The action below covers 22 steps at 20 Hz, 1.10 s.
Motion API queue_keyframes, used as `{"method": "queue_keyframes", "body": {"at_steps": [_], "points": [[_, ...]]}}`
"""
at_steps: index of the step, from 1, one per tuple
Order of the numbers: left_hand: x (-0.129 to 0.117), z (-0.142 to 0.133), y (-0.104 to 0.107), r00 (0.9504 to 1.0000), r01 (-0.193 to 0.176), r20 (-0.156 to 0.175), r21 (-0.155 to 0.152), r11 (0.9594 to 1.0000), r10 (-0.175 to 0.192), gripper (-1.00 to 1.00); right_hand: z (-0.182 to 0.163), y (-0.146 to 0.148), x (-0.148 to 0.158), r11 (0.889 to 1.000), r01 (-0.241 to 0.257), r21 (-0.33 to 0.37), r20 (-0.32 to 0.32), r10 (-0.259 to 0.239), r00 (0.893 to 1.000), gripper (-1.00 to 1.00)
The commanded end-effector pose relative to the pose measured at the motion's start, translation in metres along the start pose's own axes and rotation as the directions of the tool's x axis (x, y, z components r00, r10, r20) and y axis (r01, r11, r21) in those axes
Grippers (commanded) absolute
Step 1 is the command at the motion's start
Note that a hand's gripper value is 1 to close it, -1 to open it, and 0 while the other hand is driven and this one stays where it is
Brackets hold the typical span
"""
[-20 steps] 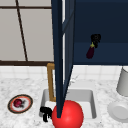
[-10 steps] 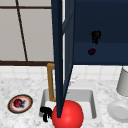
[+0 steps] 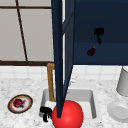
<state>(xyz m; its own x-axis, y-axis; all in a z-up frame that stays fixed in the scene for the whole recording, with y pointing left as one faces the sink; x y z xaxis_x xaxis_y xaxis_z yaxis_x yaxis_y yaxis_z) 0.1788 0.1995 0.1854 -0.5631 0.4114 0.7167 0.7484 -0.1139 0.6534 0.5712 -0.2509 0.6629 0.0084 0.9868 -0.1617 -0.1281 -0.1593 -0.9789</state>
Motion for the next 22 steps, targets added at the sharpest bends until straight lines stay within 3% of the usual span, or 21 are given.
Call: {"method": "queue_keyframes", "body": {"at_steps": [1, 16, 22], "points": [[0.000, 0.000, 0.000, 1.0000, 0.000, 0.000, 0.000, 1.0000, 0.000, 0.00, 0.031, 0.002, -0.001, 1.000, 0.029, -0.009, -0.012, -0.029, 1.000, -1.00], [0.000, 0.000, 0.000, 1.0000, 0.000, 0.000, 0.000, 1.0000, 0.000, 0.00, 0.151, 0.012, -0.006, 1.000, 0.012, -0.023, -0.007, -0.013, 1.000, -1.00], [0.000, 0.000, 0.000, 1.0000, 0.000, 0.000, 0.000, 1.0000, 0.000, 0.00, 0.196, 0.037, -0.003, 1.000, -0.003, -0.029, 0.001, 0.003, 1.000, -1.00]]}}
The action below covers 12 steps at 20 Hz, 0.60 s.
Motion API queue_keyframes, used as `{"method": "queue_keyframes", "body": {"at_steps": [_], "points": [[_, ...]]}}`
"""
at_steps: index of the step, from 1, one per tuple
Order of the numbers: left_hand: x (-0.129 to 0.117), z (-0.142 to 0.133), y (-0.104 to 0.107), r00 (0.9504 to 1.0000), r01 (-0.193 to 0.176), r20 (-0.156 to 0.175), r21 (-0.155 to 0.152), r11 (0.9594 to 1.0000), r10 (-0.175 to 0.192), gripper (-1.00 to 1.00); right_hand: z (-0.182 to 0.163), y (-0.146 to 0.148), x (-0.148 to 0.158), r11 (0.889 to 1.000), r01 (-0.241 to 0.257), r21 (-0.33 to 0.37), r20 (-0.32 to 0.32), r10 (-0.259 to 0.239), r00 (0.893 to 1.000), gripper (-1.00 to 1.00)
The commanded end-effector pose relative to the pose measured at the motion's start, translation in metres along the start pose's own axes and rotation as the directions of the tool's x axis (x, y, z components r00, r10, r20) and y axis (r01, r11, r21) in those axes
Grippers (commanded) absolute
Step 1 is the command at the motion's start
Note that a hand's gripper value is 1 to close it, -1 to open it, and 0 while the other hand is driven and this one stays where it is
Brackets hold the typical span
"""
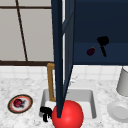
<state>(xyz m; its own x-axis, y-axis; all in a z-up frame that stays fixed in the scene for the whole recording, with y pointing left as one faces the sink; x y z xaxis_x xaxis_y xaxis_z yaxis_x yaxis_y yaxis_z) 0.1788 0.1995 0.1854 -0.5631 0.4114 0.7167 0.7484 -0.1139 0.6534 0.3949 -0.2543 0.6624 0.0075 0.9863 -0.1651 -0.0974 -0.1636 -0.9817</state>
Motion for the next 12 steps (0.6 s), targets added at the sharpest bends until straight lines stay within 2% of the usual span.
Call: {"method": "queue_keyframes", "body": {"at_steps": [1, 5, 12], "points": [[0.000, 0.000, 0.000, 1.0000, 0.000, 0.000, 0.000, 1.0000, 0.000, 0.00, 0.030, 0.016, 0.002, 1.000, 0.000, 0.001, 0.000, 0.000, 1.000, -1.00], [0.000, 0.000, 0.000, 1.0000, 0.000, 0.000, 0.000, 1.0000, 0.000, 0.00, 0.061, 0.032, 0.004, 1.000, -0.001, 0.006, 0.001, 0.001, 1.000, -1.00], [0.000, 0.000, 0.000, 1.0000, 0.000, 0.000, 0.000, 1.0000, 0.000, 0.00, 0.113, 0.076, 0.010, 1.000, -0.002, -0.004, 0.000, 0.002, 1.000, -1.00]]}}
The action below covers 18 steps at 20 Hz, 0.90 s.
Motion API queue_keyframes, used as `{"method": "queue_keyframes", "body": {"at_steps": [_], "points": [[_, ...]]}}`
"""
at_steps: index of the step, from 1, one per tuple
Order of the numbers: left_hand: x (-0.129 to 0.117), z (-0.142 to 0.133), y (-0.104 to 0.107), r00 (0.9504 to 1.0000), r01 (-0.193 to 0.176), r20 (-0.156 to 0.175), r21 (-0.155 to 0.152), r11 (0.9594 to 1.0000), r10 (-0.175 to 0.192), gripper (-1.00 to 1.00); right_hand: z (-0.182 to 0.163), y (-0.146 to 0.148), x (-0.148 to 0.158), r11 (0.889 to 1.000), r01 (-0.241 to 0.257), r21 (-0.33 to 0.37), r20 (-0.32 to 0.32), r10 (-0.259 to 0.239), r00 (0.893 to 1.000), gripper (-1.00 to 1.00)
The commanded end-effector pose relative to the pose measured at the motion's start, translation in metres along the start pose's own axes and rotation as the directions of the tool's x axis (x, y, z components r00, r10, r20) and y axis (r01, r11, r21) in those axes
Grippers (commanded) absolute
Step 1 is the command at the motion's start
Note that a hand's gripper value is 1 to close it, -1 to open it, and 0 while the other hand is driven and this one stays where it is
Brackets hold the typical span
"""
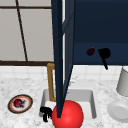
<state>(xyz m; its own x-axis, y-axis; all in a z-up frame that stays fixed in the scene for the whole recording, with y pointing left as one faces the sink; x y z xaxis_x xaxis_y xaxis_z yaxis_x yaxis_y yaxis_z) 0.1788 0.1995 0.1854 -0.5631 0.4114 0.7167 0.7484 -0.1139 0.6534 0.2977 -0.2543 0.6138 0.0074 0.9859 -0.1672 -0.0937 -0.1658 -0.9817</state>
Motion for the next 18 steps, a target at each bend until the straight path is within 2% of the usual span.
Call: {"method": "queue_keyframes", "body": {"at_steps": [1, 5, 8, 11, 18], "points": [[0.000, 0.000, 0.000, 1.0000, 0.000, 0.000, 0.000, 1.0000, 0.000, 0.00, 0.029, 0.026, 0.004, 1.000, 0.000, 0.000, 0.000, 0.000, 1.000, -1.00], [0.000, 0.000, 0.000, 1.0000, 0.000, 0.000, 0.000, 1.0000, 0.000, 0.00, 0.058, 0.058, 0.007, 1.000, 0.000, -0.019, -0.003, 0.000, 1.000, -1.00], [0.000, 0.000, 0.000, 1.0000, 0.000, 0.000, 0.000, 1.0000, 0.000, 0.00, 0.079, 0.077, 0.007, 0.997, 0.020, -0.077, -0.008, -0.021, 1.000, -1.00], [0.000, 0.000, 0.000, 1.0000, 0.000, 0.000, 0.000, 1.0000, 0.000, 0.00, 0.078, 0.104, 0.008, 0.998, 0.033, -0.057, -0.002, -0.033, 0.999, -1.00], [0.000, 0.000, 0.000, 1.0000, 0.000, 0.000, 0.000, 1.0000, 0.000, 0.00, 0.088, 0.164, 0.004, 0.997, 0.042, -0.057, 0.004, -0.042, 0.999, -1.00]]}}
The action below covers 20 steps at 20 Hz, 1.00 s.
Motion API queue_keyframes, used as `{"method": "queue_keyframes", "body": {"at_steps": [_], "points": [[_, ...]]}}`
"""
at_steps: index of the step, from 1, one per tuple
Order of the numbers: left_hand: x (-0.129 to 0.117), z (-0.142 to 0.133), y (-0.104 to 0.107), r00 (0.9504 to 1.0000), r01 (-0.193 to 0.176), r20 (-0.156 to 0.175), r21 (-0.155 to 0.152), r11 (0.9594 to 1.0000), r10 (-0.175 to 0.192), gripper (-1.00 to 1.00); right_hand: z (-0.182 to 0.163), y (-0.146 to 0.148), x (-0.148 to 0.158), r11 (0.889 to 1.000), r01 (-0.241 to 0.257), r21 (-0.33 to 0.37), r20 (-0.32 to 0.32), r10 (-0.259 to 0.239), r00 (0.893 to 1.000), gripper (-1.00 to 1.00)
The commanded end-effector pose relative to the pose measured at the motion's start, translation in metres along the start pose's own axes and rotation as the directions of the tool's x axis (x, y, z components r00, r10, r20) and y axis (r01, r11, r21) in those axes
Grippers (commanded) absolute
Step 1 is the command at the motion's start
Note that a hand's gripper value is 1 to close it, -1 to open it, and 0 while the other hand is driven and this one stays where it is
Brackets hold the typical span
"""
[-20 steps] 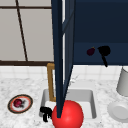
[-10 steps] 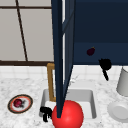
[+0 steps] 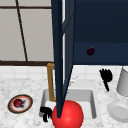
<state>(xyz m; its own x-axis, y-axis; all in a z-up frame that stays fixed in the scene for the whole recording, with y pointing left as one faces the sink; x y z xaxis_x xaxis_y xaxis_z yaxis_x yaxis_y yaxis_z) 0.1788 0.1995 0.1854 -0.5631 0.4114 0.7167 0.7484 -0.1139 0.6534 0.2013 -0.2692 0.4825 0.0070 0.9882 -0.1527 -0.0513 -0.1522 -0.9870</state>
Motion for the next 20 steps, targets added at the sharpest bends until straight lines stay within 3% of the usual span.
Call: {"method": "queue_keyframes", "body": {"at_steps": [1, 7, 8, 9, 11, 14, 20], "points": [[0.000, 0.000, 0.000, 1.0000, 0.000, 0.000, 0.000, 1.0000, 0.000, 0.00, 0.007, 0.032, -0.003, 0.999, 0.029, -0.017, 0.001, -0.029, 1.000, -1.00], [0.000, 0.000, 0.000, 1.0000, 0.000, 0.000, 0.000, 1.0000, 0.000, 0.00, 0.018, 0.069, -0.005, 0.993, 0.038, -0.108, 0.024, -0.036, 0.999, -1.00], [0.000, 0.000, 0.000, 1.0000, 0.000, 0.000, 0.000, 1.0000, 0.000, 0.00, 0.015, 0.075, -0.011, 0.992, 0.069, -0.104, 0.018, -0.068, 0.998, -1.00], [0.000, 0.000, 0.000, 1.0000, 0.000, 0.000, 0.000, 1.0000, 0.000, 0.00, 0.017, 0.081, -0.007, 0.992, 0.058, -0.109, 0.032, -0.055, 0.998, -1.00], [0.000, 0.000, 0.000, 1.0000, 0.000, 0.000, 0.000, 1.0000, 0.000, 0.00, 0.024, 0.099, -0.011, 0.996, 0.071, -0.055, 0.017, -0.070, 0.997, -1.00], [0.000, 0.000, 0.000, 1.0000, 0.000, 0.000, 0.000, 1.0000, 0.000, 0.00, 0.031, 0.118, -0.006, 1.000, 0.024, -0.001, 0.001, -0.024, 1.000, -1.00], [0.000, 0.000, 0.000, 1.0000, 0.000, 0.000, 0.000, 1.0000, 0.000, 0.00, 0.049, 0.155, 0.013, 0.999, 0.014, 0.041, -0.031, -0.012, 0.999, -1.00]]}}
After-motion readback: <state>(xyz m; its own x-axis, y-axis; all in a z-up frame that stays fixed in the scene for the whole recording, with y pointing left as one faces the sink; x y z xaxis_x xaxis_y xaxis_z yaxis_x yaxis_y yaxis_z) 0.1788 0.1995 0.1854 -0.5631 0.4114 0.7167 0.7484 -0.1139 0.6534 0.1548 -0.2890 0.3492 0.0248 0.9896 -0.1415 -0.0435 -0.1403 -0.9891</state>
